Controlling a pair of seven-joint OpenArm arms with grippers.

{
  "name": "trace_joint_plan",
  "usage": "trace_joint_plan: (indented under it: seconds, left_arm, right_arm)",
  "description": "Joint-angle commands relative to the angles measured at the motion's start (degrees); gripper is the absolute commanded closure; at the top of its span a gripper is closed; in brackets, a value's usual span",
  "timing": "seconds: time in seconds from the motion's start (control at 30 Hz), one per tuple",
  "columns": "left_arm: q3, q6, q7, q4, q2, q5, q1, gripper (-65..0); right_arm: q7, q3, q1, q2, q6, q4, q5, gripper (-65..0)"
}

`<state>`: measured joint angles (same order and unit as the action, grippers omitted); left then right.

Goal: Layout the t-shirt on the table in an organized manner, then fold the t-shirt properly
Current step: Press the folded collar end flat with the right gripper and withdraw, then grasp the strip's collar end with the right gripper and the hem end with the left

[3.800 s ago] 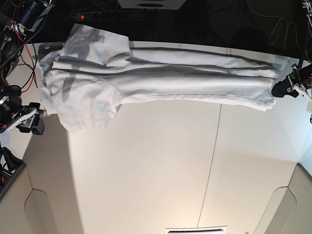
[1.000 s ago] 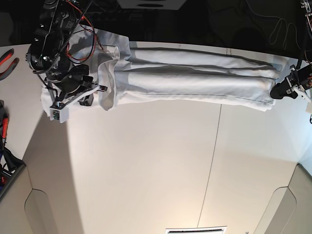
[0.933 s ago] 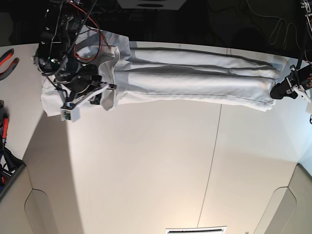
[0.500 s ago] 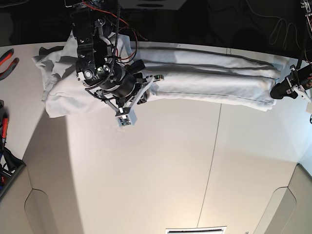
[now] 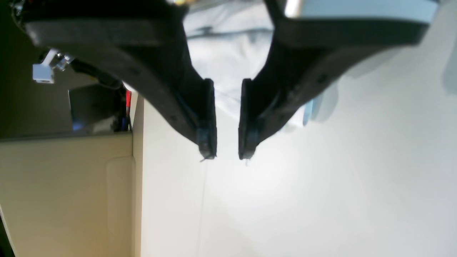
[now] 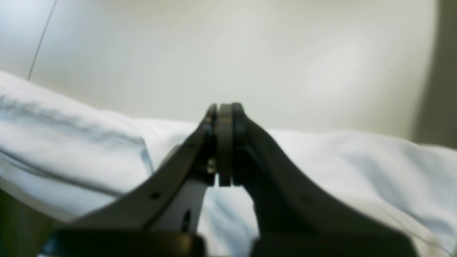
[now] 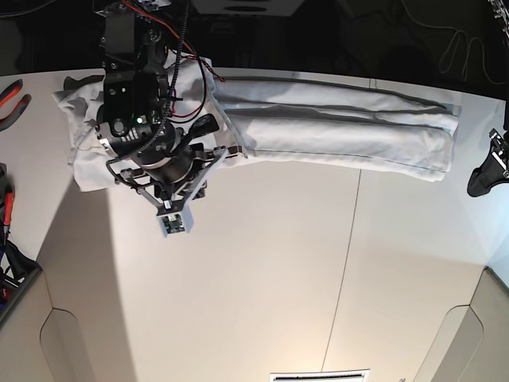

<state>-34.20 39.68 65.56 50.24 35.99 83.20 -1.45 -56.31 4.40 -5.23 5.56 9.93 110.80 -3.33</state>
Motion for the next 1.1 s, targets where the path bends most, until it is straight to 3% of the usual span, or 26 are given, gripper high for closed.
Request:
trace_joint_plan:
  seconds: [0.0,0.23,0.33,0.4,0.43,0.63,0.8,0.97,1.07]
  left_arm:
    - [-2.0,0.3,0.2,1.7,1.7,1.8,0.6,-15.1]
    - [-11.1,0.3,1.1,3.7,4.5,-0.4,0.5,-15.2]
    - [-11.3,0.3,1.2,3.7,6.3,-2.2,0.3,-22.8]
    - [-11.1,0.3,1.3,3.7,7.0,-2.8,0.2,-28.1]
    - [-11.0,0.3,1.6,3.7,7.1,-3.3,0.2,-28.6]
    - [-9.9,0.3,1.7,3.7,6.9,-6.2,-1.4,-28.6]
    - [-8.5,0.3,0.6,3.7,6.7,-6.2,-3.7,-28.6]
    - [-8.5,0.3,0.0,3.7,6.6,-6.1,-3.6,-28.6]
    - [-8.5,0.3,0.0,3.7,6.6,-6.1,-3.7,-28.6]
  right_arm:
    - [-0.3,-0.4,-0.7,-0.6,0.1,3.1,0.0,0.0]
    - [-4.2,-6.4,-13.9,-6.5,0.1,11.8,-2.0,0.0]
    - [-4.1,-12.3,-19.8,-6.8,1.1,11.7,0.6,0.0]
    - [-3.8,-16.8,-23.0,-6.8,3.7,11.7,5.4,-16.6]
    - [-3.6,-19.1,-24.4,-6.8,4.5,11.7,7.9,-21.6]
    - [-1.9,-33.2,-29.2,-6.7,7.2,11.2,17.7,-22.3]
    - [-0.9,-44.0,-28.5,-6.7,13.3,5.5,29.3,-22.3]
    - [-4.2,-47.4,-24.6,-6.7,21.2,-7.0,42.0,-22.3]
    - [-4.1,-47.4,-21.8,-6.9,22.7,-15.2,44.8,-22.4]
